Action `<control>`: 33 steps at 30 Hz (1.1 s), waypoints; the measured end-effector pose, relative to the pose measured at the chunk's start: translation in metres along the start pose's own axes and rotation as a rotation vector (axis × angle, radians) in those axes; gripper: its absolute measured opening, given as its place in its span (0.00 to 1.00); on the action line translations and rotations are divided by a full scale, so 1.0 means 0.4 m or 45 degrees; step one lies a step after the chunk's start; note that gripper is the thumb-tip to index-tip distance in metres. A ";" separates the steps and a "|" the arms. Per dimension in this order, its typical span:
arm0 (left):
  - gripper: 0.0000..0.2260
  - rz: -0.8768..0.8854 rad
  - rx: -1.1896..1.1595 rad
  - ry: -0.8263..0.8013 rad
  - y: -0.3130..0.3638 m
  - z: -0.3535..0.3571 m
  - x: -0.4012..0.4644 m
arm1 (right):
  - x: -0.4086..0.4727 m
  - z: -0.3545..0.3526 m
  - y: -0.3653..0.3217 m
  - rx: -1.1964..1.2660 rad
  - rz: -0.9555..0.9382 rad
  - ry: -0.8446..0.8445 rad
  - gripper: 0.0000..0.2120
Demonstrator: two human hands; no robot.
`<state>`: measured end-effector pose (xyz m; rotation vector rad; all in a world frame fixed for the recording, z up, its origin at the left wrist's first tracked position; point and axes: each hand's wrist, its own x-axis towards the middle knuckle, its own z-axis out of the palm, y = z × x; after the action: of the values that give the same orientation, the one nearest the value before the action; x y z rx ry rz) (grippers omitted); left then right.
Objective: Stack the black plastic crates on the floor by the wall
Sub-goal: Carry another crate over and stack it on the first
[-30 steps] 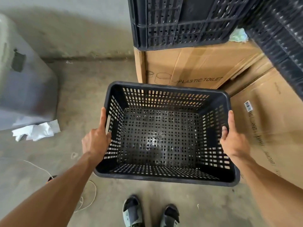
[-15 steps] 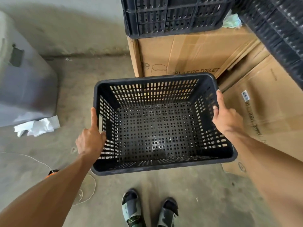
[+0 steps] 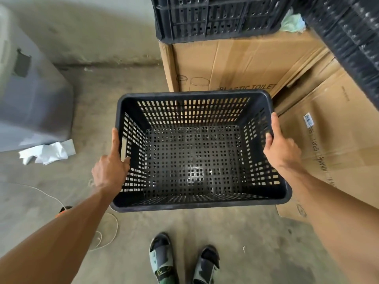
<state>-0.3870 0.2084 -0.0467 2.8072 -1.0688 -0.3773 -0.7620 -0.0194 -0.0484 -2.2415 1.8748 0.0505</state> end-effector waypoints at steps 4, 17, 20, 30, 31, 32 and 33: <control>0.43 -0.011 0.018 -0.002 0.003 -0.001 0.008 | 0.009 -0.007 -0.007 0.012 0.025 -0.014 0.30; 0.43 0.400 0.233 0.247 0.029 -0.027 0.074 | 0.042 -0.111 -0.023 -0.013 0.060 -0.271 0.30; 0.40 0.463 0.103 0.326 0.090 -0.070 0.114 | 0.059 -0.130 -0.035 0.099 -0.127 0.180 0.32; 0.39 0.392 0.160 0.183 0.019 -0.010 0.100 | 0.025 -0.007 0.028 -0.003 -0.176 -0.013 0.35; 0.38 0.406 0.132 0.241 0.026 -0.014 0.105 | 0.028 -0.013 0.020 0.027 -0.169 0.099 0.35; 0.38 0.420 0.140 0.254 0.023 -0.007 0.108 | 0.024 -0.003 0.020 0.047 -0.159 0.167 0.35; 0.37 0.426 0.185 0.221 0.011 0.007 0.108 | 0.016 0.018 0.023 0.034 -0.161 0.163 0.34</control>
<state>-0.3595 0.1763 -0.0566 2.6441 -1.5418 -0.0221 -0.7689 -0.0257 -0.0577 -2.3914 1.7774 -0.1405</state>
